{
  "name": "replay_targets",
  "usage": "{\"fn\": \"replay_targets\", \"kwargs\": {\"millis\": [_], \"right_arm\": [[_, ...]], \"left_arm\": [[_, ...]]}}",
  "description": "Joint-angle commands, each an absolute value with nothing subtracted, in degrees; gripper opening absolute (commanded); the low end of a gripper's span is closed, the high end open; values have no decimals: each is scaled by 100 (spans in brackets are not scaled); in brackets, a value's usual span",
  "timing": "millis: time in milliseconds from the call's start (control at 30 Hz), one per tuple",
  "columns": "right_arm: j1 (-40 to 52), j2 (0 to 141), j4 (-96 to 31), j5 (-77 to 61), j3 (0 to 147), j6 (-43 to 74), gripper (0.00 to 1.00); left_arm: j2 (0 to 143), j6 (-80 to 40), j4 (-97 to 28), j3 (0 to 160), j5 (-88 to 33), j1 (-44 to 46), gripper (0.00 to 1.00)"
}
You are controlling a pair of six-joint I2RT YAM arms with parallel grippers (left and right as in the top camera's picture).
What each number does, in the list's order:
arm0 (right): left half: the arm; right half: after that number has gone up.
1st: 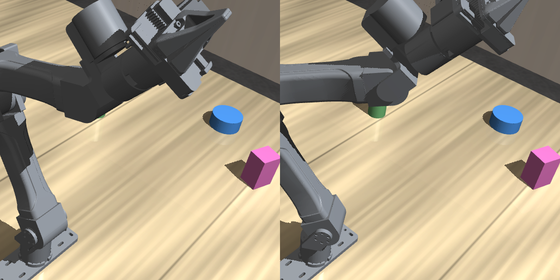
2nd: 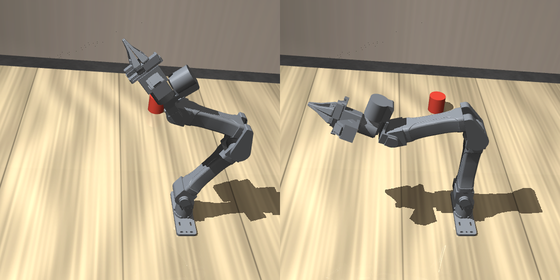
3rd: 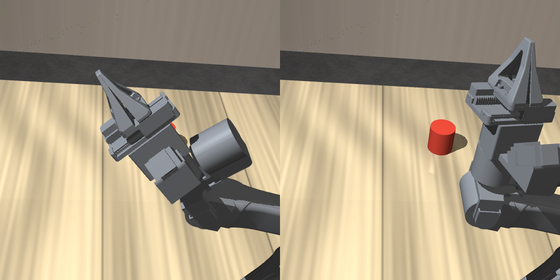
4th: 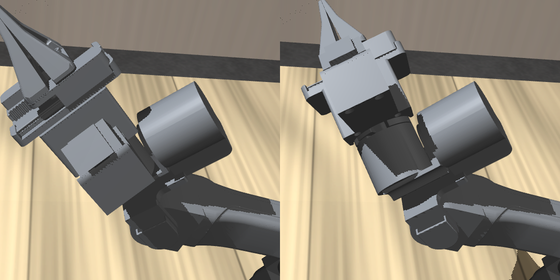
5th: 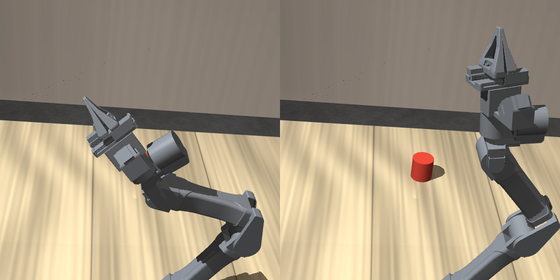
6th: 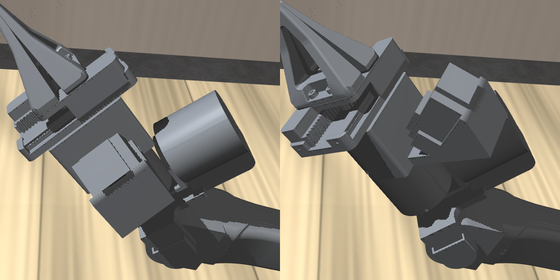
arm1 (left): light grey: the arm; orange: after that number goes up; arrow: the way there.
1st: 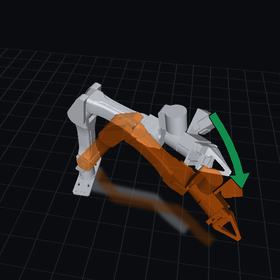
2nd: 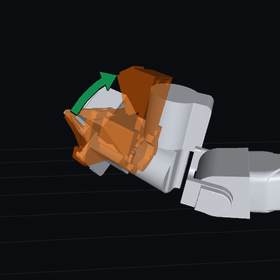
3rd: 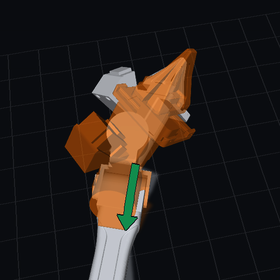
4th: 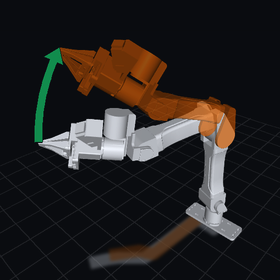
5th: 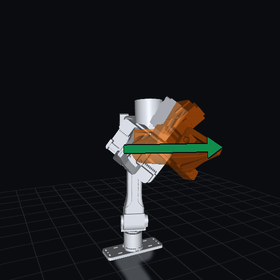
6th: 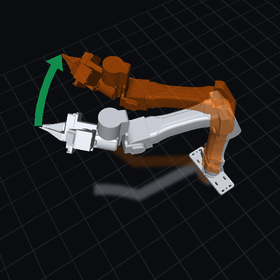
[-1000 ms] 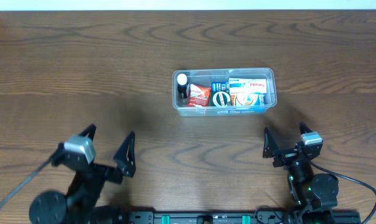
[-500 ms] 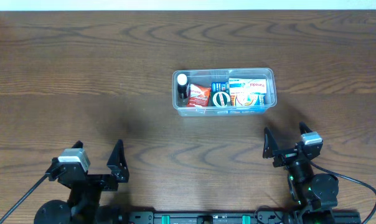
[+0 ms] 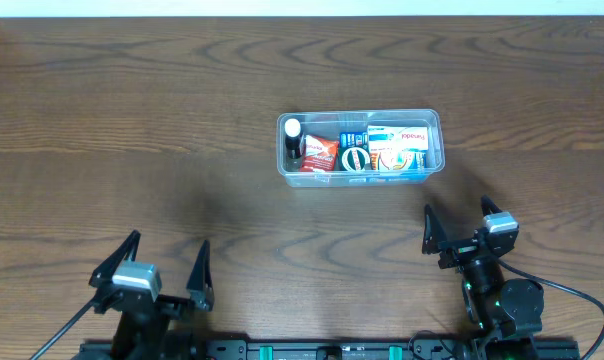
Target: Pack container
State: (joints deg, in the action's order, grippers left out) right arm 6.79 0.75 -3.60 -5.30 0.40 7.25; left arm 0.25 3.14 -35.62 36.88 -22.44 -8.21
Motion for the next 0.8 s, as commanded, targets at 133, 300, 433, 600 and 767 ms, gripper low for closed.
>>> {"fn": "replay_targets", "kwargs": {"millis": [133,300,433,600,767], "right_arm": [[714,75,-386,-471,32,746,99],[714,75,-386,-471,32,746,99],[714,75,-384,-471,32,746,99],[714,75,-386,-471,32,746,99],[714,75,-386,-471,32,746,99]], "left_arm": [[14,508,-1555,2403,-2340,-827,98],[14,325,-528,1393,-2338,-827,98],[14,274,69,755,-2335,-834,98],[16,233,663,217,-2338,-834,98],[23,252,355,21,-2259,-840,98]]}}
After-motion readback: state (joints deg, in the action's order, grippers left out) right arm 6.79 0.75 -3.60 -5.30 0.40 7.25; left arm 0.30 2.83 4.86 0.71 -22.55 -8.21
